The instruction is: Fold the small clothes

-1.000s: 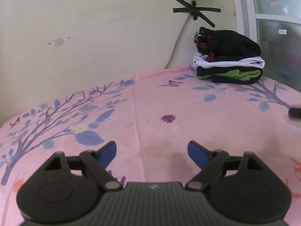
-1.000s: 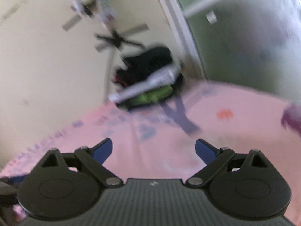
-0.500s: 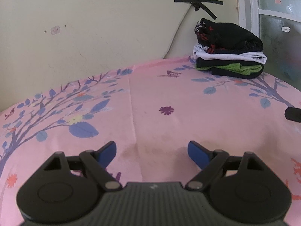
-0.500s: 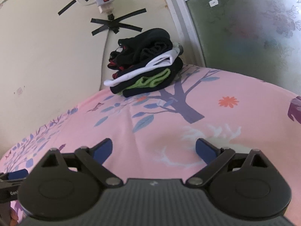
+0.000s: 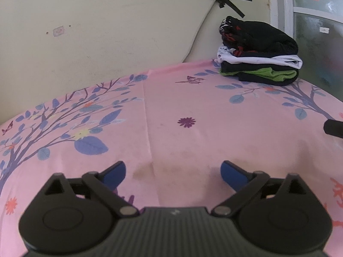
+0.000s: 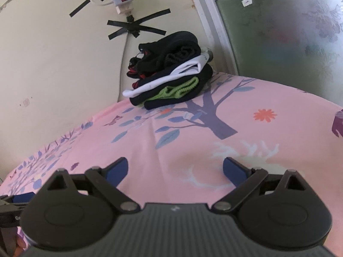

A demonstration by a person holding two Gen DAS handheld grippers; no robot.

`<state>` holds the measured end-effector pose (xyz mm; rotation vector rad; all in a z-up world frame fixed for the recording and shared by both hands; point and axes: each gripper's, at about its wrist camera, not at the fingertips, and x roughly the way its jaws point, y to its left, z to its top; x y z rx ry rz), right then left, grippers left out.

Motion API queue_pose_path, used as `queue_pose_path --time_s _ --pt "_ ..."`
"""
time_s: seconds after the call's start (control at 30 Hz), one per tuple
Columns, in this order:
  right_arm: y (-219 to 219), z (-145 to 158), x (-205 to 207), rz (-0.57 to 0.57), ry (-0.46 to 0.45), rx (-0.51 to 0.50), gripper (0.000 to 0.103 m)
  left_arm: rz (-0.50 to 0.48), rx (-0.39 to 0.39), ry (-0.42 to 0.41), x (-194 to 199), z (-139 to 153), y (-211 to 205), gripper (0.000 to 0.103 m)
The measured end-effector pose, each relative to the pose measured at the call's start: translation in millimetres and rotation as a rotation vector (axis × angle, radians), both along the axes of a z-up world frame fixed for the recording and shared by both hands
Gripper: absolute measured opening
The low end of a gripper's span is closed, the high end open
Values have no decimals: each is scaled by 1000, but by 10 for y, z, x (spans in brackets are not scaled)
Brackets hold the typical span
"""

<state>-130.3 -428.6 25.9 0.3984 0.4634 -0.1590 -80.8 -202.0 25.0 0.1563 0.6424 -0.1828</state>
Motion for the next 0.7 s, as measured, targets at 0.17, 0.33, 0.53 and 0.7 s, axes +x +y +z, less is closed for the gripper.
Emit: queue_pose_path --time_s 0.17,0.33,0.53,0.7 --pt "40 11 35 16 17 -26 91 -32 6 -8 -22 8 -22 103" --pt "48 14 66 43 23 -27 91 -64 -2 -27 28 54 -116 103" --pt "39 133 197 44 60 37 90 -69 -70 11 213 75 -198 103" --pt "118 54 375 11 43 33 92 -50 -88 31 221 35 -132 103"
